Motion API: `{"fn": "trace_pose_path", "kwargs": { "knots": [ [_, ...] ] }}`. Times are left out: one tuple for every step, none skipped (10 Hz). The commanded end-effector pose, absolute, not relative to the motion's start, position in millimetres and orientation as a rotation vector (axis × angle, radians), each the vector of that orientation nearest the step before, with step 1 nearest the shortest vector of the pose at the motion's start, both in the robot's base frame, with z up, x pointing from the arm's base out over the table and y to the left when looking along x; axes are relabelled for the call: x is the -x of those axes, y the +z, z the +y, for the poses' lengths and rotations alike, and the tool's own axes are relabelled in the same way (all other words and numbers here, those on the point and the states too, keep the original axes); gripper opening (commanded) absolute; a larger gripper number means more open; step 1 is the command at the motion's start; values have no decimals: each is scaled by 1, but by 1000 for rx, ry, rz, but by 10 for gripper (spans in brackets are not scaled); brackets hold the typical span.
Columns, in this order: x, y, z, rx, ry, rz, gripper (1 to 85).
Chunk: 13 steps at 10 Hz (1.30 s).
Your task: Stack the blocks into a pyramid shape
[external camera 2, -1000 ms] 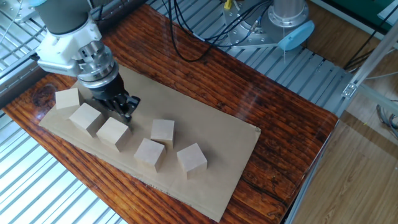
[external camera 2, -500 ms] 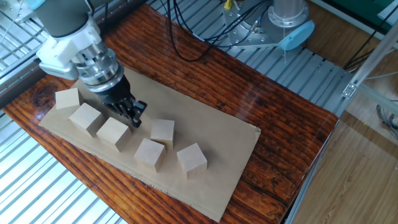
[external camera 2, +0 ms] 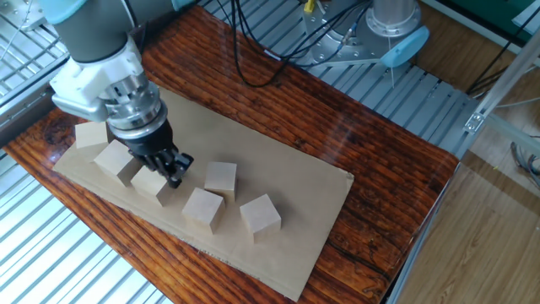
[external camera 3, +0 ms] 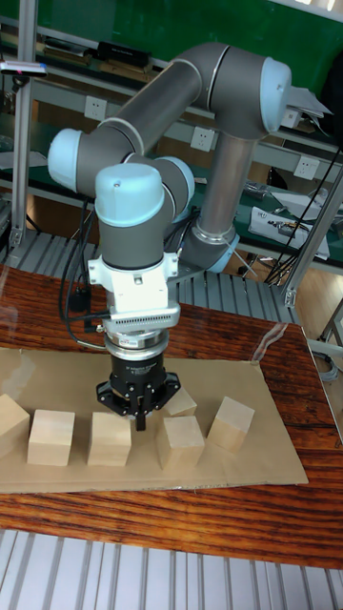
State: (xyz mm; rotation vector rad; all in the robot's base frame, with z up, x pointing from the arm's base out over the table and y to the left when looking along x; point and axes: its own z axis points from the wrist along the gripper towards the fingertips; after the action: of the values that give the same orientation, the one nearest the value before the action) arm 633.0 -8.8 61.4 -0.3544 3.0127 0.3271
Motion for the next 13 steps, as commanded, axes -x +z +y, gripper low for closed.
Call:
{"fn": "trace_pose_path", "kwargs": {
  "knots": [
    [-646, 56, -28, 459, 198, 2982, 67],
    [-647, 55, -32, 482, 169, 2981, 67],
    [-647, 54, -36, 498, 146, 2978, 67],
    [-648, 54, -38, 508, 131, 2975, 67],
    [-649, 54, -41, 518, 117, 2974, 67],
    [-649, 53, -42, 527, 109, 2972, 67],
    [-649, 53, -44, 537, 99, 2971, 67],
    [-649, 53, -46, 542, 92, 2971, 67],
    [-649, 52, -47, 542, 85, 2972, 67],
    [-649, 51, -49, 543, 76, 2973, 63],
    [-649, 48, -54, 547, 60, 2975, 60],
    [-647, 44, -59, 552, 58, 2977, 60],
    [-646, 42, -59, 547, 73, 2979, 60]
  ]
}}
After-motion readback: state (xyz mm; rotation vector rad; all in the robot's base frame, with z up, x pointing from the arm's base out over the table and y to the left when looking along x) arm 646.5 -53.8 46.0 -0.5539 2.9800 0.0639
